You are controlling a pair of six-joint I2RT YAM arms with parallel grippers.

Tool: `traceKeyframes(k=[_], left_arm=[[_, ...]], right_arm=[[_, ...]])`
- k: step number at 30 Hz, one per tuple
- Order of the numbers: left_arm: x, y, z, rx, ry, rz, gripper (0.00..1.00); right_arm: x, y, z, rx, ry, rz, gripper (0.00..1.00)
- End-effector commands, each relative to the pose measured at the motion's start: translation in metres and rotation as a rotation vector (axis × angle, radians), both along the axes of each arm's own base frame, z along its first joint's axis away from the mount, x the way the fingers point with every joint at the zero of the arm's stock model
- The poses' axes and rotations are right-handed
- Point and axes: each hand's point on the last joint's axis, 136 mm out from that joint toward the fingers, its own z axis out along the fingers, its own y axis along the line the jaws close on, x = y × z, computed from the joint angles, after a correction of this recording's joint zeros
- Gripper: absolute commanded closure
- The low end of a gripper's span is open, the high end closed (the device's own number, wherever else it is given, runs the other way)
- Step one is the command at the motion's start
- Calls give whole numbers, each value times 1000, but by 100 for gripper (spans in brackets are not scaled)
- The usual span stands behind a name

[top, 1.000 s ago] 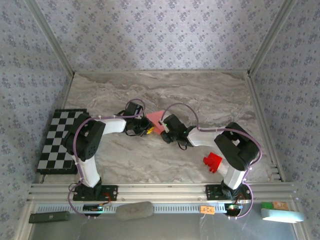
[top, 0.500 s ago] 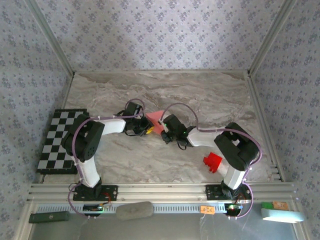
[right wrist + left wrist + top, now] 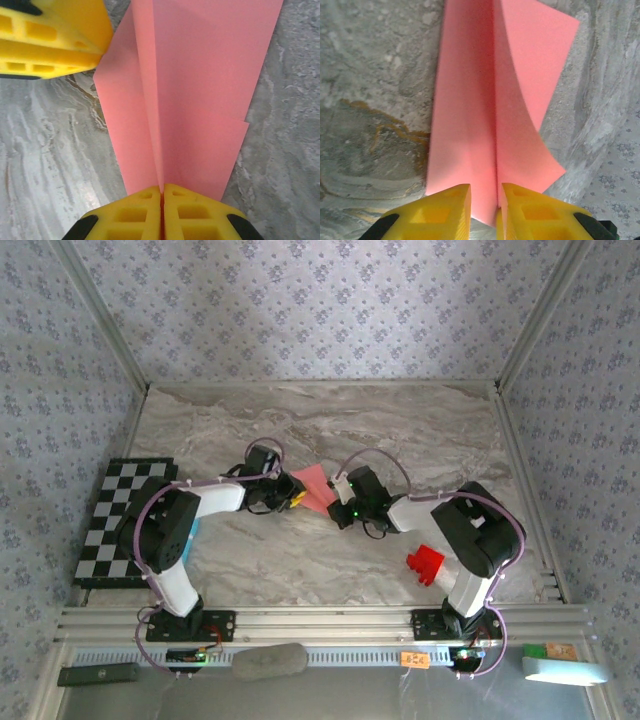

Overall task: Fold a paper plane with a square sheet of paper (pick it up from the middle)
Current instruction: Fourth fold the wing at the center of the table.

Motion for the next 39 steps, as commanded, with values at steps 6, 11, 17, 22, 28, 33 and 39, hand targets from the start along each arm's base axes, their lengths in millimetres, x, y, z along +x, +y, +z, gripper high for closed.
traceKeyframes(k=[6, 11, 17, 22, 28, 33, 39], left_arm=[[2, -10, 4, -25, -24, -20, 78], [3, -11, 1, -23, -20, -21, 77], [4, -17, 4, -36, -46, -44, 67], [4, -19, 6, -49, -74, -61, 63], [4, -20, 7, -51, -121, -79, 60], [3, -19, 3, -37, -128, -96, 60], [2, -20, -4, -27, -116, -103, 59]], right_arm=[[-5, 4, 6, 115, 56, 27, 90], [-3, 3, 4, 160, 93, 20, 90], [-1, 3, 0, 187, 124, 10, 91], [0, 1, -3, 199, 144, 1, 90], [1, 0, -4, 216, 163, -2, 90], [2, -1, -4, 235, 174, -5, 90], [3, 0, -4, 250, 185, -5, 90]])
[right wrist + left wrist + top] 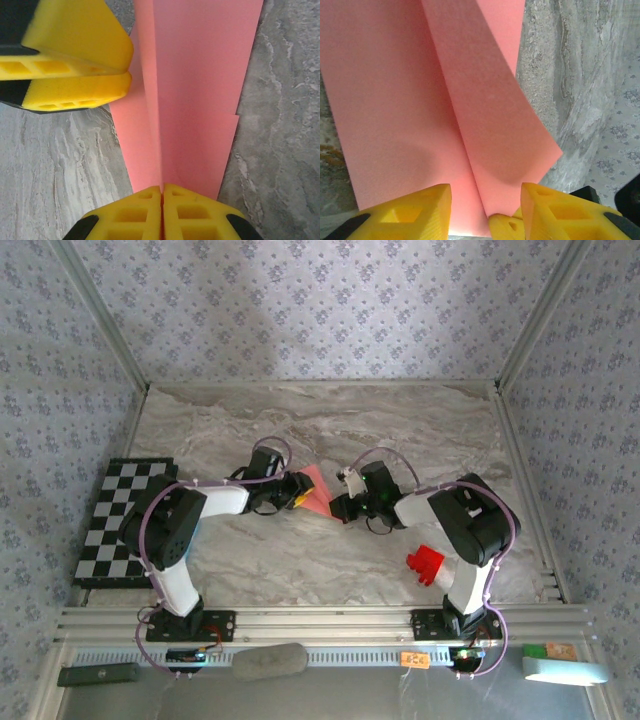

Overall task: Fold a paper plane with a square sheet of paper (pick it up from the middle)
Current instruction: Fourth fold the wing at the center of the table.

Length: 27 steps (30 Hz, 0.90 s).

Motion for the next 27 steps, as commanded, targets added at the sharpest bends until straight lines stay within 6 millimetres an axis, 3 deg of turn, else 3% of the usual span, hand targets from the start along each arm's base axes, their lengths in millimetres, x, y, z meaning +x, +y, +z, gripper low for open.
traceKeyframes(k=[1, 9, 15, 27], left_arm=[[-3, -4, -6, 2, -4, -32, 59], [0, -6, -12, 10, 17, -33, 57], [-8, 2, -29, 58, 86, -9, 56], [-21, 17, -52, 173, 212, 19, 57]], right_arm=[[-4, -1, -7, 14, 35, 3, 90], [-4, -2, -10, 12, 46, 3, 90], [-4, -4, -11, 2, 45, -5, 87], [1, -11, 19, 1, 7, -63, 66]])
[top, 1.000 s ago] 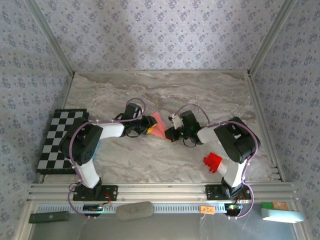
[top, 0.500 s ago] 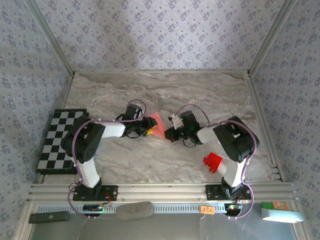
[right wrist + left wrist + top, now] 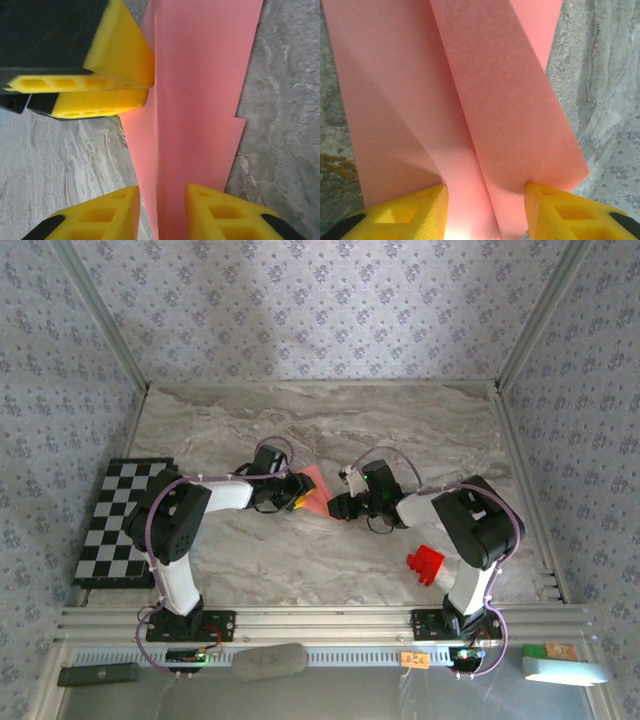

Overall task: Fold a paper plane with a square sheet of paper (pick it up from the middle)
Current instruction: Fourth fold the wing at the center of the table.

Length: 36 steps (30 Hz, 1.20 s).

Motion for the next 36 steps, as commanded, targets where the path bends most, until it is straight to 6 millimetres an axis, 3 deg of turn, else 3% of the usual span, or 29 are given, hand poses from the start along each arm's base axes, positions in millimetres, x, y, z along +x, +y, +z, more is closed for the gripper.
traceKeyframes(k=[1, 6, 15, 25, 36], left_arm=[[-22, 18, -40, 129, 143, 18, 57], [-25, 19, -45, 148, 176, 17, 57], [-29, 18, -49, 164, 199, 0, 53], [-32, 19, -52, 175, 221, -6, 52], [-34, 18, -54, 169, 235, -5, 51]], right_arm=[[3, -9, 12, -12, -12, -47, 65], [5, -15, 20, -44, -46, -88, 59], [1, -8, 1, -184, -73, -73, 57], [6, 4, -13, -229, -79, -53, 60], [13, 10, -15, -214, -103, -65, 68]])
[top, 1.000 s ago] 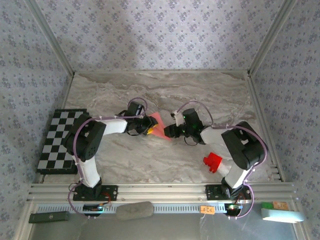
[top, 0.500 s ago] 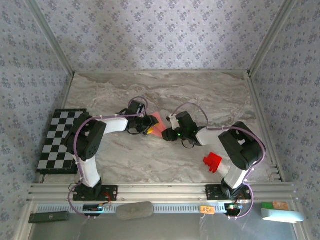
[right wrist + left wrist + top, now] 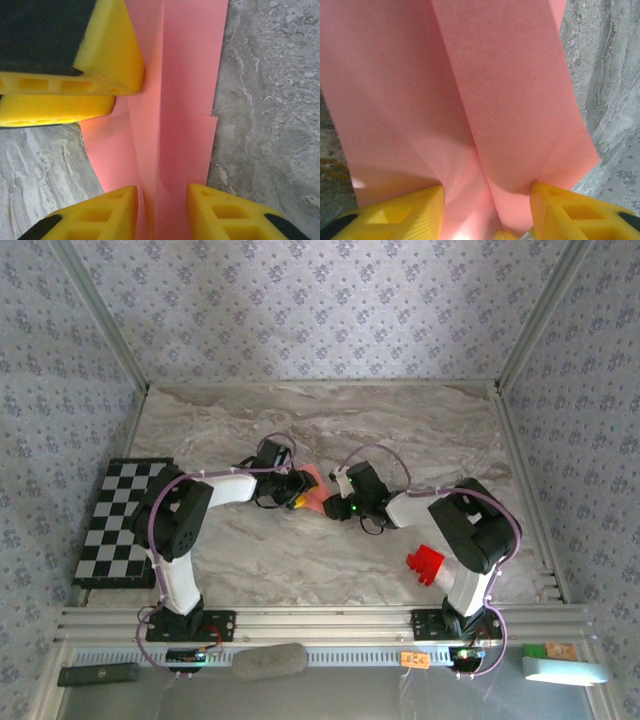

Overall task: Fold a paper plane with a square sheet of paper (pick it up from the middle)
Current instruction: Fourth fold the wing at the center of the table.

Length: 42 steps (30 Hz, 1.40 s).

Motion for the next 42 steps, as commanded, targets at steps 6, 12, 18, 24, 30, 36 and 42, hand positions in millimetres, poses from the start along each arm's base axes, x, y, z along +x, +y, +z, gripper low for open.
traceKeyframes(k=[6, 12, 18, 24, 30, 36, 42], left_arm=[[-35, 21, -52, 131, 173, -1, 51], [-33, 22, -46, 148, 158, -5, 52], [-32, 23, -45, 152, 157, -7, 54], [-32, 22, -44, 148, 153, -8, 54], [-32, 21, -44, 145, 152, -11, 53], [-33, 20, -44, 140, 154, -14, 53], [-34, 20, -44, 137, 156, -12, 53]], right_arm=[[3, 6, 0, 8, -16, 16, 71], [3, -2, 9, -9, -39, 7, 71], [0, -7, 22, -12, -73, 14, 64], [-1, -1, 20, -1, -62, 35, 61], [0, 7, 11, 4, -25, 59, 61], [1, 10, 7, 8, -15, 68, 65], [4, 9, 3, 0, -13, 60, 72]])
